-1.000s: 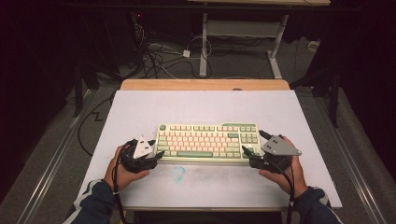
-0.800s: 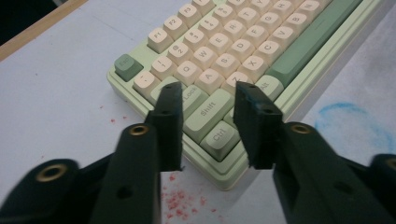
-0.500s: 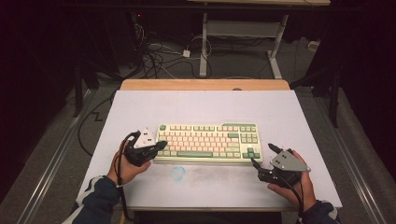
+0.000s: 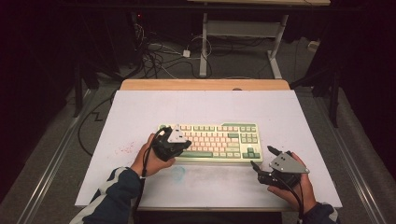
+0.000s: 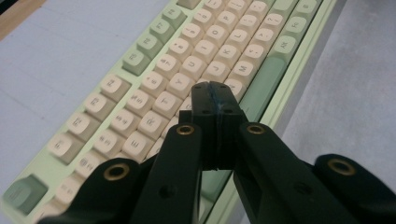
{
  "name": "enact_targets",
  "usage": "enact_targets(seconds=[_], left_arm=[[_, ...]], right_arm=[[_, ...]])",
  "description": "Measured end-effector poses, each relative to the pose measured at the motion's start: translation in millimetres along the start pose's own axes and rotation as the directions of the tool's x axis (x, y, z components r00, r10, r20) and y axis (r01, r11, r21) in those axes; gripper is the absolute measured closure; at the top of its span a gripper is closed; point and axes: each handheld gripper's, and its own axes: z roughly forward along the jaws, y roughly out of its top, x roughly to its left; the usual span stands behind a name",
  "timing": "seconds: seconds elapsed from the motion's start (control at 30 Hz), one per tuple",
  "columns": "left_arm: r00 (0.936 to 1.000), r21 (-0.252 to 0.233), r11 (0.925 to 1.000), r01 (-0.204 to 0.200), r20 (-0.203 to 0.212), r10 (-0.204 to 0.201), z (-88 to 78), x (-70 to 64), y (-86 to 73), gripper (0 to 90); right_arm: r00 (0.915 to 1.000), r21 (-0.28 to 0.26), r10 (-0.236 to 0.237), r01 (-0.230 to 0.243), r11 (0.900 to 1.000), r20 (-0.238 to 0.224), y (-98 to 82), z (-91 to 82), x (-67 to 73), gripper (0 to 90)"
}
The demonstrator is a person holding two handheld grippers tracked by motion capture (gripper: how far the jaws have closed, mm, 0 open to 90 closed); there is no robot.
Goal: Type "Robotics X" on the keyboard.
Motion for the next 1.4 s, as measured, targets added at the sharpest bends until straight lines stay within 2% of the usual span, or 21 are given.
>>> enact_targets(seconds=[0.13,0.4,0.83,0.9,1.03,1.23,1.4], left_arm=[[0.9999,0.029,0.9995,-0.011,0.006,0.011,12.6,-4.6,-1.3,87.0],[0.9994,0.074,0.9969,-0.025,-0.020,0.027,29.5,-3.8,-7.8,87.0],[0.9988,0.080,0.9960,-0.040,-0.027,0.042,32.4,-3.9,-10.5,86.7],[0.9983,0.095,0.9944,-0.046,-0.031,0.049,34.0,-4.3,-12.5,86.8],[0.9968,0.089,0.9937,-0.068,-0.036,0.071,34.3,-5.4,-13.6,86.7],[0.9969,0.033,0.9970,-0.070,-0.035,0.071,26.3,-4.6,-6.7,84.4],[0.9970,-0.016,0.9974,-0.071,-0.033,0.070,18.3,-3.1,-2.0,78.2]], right_arm=[[0.9999,0.019,-0.007,0.007,1.000,-0.009,-2.0,2.8,0.8,25.9],[0.9994,0.036,-0.019,0.020,0.999,-0.029,-3.4,6.2,2.8,25.9],[0.9986,0.044,-0.033,0.035,0.998,-0.041,-3.9,7.8,3.9,25.9],[0.9986,0.045,-0.033,0.035,0.998,-0.043,-3.8,8.3,4.2,26.0],[0.9982,0.056,-0.040,0.042,0.998,-0.045,-4.2,8.9,5.4,26.0],[0.9983,0.052,-0.039,0.042,0.998,-0.044,-3.9,8.4,4.8,26.0],[0.9983,0.052,-0.039,0.041,0.998,-0.043,-3.9,8.3,4.3,26.0]])
